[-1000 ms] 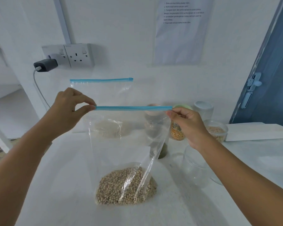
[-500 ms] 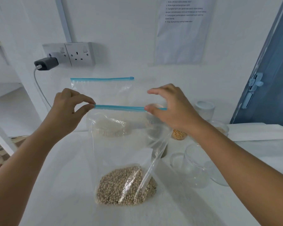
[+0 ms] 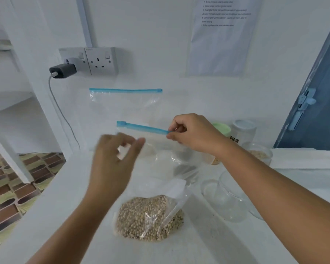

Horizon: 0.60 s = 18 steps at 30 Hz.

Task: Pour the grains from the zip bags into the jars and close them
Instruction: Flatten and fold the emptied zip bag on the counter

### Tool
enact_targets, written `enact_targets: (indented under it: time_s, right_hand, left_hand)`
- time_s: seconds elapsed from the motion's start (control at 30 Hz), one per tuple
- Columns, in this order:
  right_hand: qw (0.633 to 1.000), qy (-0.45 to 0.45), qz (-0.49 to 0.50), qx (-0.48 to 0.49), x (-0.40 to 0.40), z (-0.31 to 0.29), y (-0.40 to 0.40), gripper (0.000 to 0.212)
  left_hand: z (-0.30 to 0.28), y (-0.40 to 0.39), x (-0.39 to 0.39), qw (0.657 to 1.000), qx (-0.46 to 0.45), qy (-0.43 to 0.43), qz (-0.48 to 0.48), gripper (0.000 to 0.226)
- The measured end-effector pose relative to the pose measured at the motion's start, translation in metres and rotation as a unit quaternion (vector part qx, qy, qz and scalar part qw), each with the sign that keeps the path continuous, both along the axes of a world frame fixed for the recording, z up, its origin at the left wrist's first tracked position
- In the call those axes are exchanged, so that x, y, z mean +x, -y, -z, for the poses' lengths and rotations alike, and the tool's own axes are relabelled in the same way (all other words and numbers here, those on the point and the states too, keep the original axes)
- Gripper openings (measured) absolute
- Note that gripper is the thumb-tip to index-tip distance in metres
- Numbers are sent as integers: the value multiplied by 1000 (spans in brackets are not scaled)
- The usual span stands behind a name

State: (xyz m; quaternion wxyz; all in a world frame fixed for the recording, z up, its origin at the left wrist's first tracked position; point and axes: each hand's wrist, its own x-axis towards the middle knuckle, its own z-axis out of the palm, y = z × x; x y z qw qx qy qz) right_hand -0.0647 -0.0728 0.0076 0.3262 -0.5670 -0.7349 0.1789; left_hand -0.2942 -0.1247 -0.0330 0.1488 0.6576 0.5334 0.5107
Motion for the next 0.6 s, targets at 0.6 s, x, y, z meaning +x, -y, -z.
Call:
enact_targets:
  time_s: [0.6]
  right_hand:
    - [985,-112,-51,-119,-11,-13,26,25]
  left_hand:
    - [-20,-8,47,903,-247,348,55,17]
